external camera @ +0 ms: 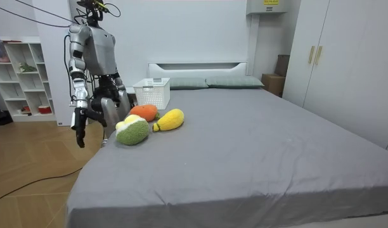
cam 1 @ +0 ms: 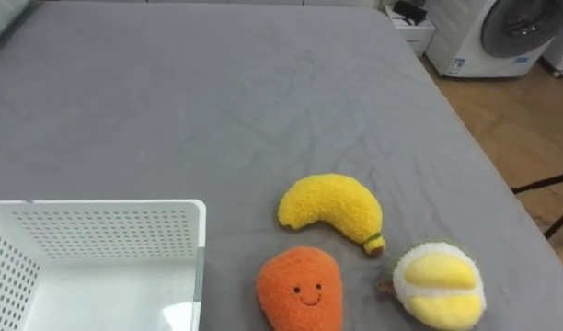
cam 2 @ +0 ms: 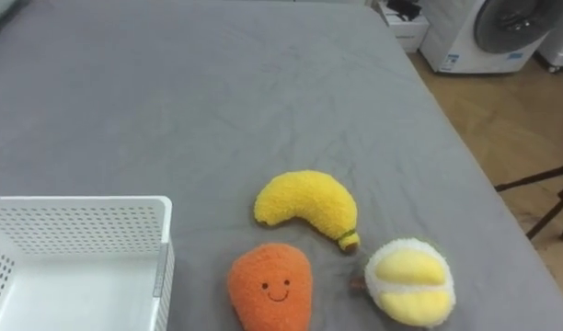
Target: Collect toys from the bed
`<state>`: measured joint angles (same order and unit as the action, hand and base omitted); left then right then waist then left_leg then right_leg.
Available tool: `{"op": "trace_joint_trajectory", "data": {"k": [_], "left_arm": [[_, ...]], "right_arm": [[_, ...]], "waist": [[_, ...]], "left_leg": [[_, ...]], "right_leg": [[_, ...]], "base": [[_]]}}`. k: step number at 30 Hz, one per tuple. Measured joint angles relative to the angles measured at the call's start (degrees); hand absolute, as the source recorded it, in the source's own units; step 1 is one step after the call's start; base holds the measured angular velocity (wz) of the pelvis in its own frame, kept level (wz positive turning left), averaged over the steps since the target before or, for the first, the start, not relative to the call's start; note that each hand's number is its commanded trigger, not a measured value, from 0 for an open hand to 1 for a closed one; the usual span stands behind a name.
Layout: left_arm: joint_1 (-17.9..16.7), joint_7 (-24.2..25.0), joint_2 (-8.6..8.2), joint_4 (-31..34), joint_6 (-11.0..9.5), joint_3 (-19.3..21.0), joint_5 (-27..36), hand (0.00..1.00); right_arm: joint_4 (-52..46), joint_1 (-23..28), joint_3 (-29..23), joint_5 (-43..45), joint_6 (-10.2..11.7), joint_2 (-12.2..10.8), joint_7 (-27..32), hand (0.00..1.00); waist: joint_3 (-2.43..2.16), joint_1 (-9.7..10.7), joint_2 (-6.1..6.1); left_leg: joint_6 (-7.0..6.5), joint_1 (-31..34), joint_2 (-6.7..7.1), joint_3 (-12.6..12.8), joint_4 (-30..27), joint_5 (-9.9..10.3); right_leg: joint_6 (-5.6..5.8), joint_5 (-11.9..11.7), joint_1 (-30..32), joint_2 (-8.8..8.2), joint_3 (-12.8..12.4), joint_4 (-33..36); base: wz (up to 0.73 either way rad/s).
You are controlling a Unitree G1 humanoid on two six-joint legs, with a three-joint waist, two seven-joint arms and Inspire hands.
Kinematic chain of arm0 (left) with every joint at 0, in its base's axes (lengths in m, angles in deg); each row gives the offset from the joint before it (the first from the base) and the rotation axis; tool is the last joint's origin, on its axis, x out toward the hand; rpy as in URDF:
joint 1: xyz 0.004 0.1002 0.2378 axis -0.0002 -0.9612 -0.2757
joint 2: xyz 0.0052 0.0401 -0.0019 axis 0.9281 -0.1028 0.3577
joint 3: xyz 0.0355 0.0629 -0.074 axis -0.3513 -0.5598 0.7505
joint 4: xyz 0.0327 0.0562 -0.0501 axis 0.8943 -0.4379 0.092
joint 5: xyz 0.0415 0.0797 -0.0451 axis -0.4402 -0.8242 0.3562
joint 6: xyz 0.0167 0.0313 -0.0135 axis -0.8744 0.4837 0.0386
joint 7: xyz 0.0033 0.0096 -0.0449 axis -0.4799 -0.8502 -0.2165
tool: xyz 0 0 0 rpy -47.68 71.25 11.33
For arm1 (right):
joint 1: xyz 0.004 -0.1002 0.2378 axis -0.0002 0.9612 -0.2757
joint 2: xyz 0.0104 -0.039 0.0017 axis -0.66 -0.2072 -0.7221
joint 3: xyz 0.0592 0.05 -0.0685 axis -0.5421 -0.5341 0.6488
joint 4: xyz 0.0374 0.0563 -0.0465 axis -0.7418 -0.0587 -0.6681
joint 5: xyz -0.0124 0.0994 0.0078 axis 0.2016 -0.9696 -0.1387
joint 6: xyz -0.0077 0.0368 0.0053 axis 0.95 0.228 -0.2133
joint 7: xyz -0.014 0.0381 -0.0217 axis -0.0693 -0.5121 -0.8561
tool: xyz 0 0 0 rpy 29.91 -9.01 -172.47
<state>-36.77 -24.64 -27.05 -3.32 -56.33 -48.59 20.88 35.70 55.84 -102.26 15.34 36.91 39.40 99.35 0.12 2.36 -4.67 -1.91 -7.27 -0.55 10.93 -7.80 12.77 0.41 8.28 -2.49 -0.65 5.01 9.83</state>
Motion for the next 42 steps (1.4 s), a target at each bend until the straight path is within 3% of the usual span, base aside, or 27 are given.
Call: {"op": "trace_joint_trajectory", "data": {"k": [7,10,25,30,42], "left_arm": [[0.4,0.1,0.22,0.2,0.0,-1.1,-0.2,0.0],[0.5,0.1,0.21,0.2,0.0,-1.3,-0.2,0.0],[0.6,0.3,0.26,0.6,0.0,-2.3,-2.6,0.0],[0.2,0.0,-0.23,1.6,0.1,-3.8,-3.2,0.0],[0.2,-0.1,-0.61,2.5,0.1,-3.8,-3.7,0.0]], "right_arm": [[-10.3,-0.9,3.5,2.7,0.6,0.0,2.2,0.0],[-11.5,-1.5,5.1,4.3,1.7,0.0,2.6,0.0],[-24.6,-1.9,9.9,15.9,1.8,-0.3,2.3,0.0],[-28.5,-1.6,11.3,20.1,1.8,-0.3,2.0,0.0],[-28.3,-1.6,12.6,29.1,1.8,-0.3,1.4,0.0]], "waist": [[-0.23,-0.2,0.3],[-0.15,-0.8,0.26],[0.1,-1.8,0.67],[-0.21,-2.2,1.05],[-0.32,-2.6,1.24]], "left_leg": [[-0.01,0.7,0.01,-0.1,0.0,0.0],[0.0,0.8,-0.02,-0.1,0.0,0.0],[0.0,1.2,0.0,-0.5,0.1,0.0],[0.0,1.4,0.0,-0.7,0.0,0.0],[0.0,1.7,0.02,-1.8,-0.8,0.0]], "right_leg": [[-0.01,-0.1,0.5,-0.06,0.8,-0.1],[-0.03,-0.1,0.4,-0.15,1.3,0.0],[-0.02,-0.1,0.6,-0.17,1.5,-0.2],[-0.03,-0.1,0.6,-0.17,1.7,-0.2],[-0.11,-0.2,0.0,-0.45,3.0,-0.1]], "base": [[0.0],[0.05],[0.01],[0.01],[0.05]]}}
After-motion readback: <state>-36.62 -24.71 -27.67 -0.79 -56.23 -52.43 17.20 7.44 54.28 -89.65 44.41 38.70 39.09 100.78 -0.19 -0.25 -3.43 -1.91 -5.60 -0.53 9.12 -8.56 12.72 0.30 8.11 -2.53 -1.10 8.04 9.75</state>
